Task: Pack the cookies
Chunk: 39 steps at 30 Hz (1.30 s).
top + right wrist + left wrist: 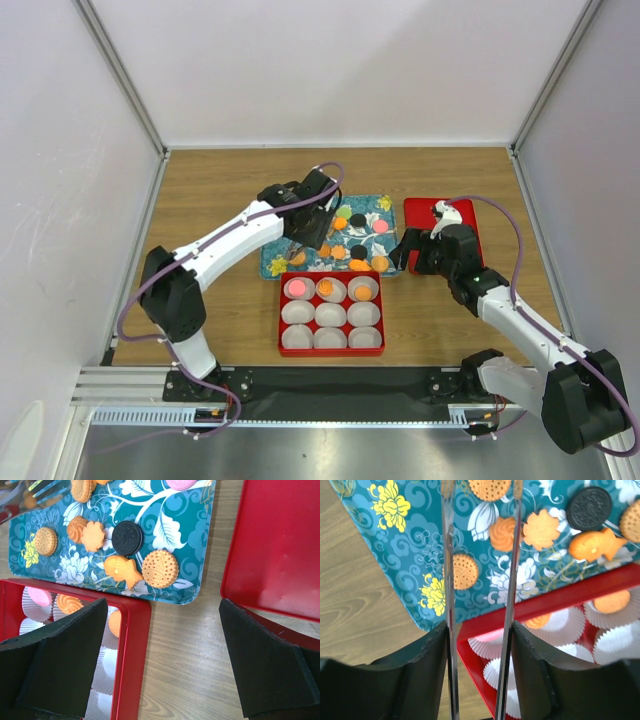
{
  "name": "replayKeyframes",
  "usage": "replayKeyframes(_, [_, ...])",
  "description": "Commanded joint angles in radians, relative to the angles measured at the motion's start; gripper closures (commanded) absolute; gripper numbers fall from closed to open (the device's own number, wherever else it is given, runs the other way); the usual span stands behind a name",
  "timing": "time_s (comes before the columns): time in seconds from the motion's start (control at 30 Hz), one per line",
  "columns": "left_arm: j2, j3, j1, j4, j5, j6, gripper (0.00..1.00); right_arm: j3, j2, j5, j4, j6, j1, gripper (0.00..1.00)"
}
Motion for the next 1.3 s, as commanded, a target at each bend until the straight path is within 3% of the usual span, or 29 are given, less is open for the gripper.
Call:
replayKeyframes(0.0, [0.021, 0.044, 0.016, 0.043, 0.012, 0.033, 0.44, 0.009, -0.006, 0.000, 0.033, -0.015, 0.006, 0.00])
replayKeyframes(0.6, [0.090, -0.025, 0.074, 0.133, 0.090, 0.034, 0.43, 0.008, -0.007, 0.000, 0.033, -0.016, 0.004, 0.00])
replayKeyframes(0.73, [0.085, -0.046, 0.086, 0.150, 0.119, 0.029, 0.46, 0.009, -0.006, 0.001, 0.035, -0.016, 0.004, 0.00])
replayKeyframes(0.97, [0.056, -0.055, 0.096, 0.138, 0.138, 0.026, 0.64, 0.009, -0.007, 0.003, 0.032, -0.016, 0.006, 0.00])
replayKeyframes(1.27, [-0.083, -0.067, 0.080, 0.066, 0.076, 0.025, 0.67, 0.012, -0.009, 0.001, 0.032, -0.018, 0.006, 0.00])
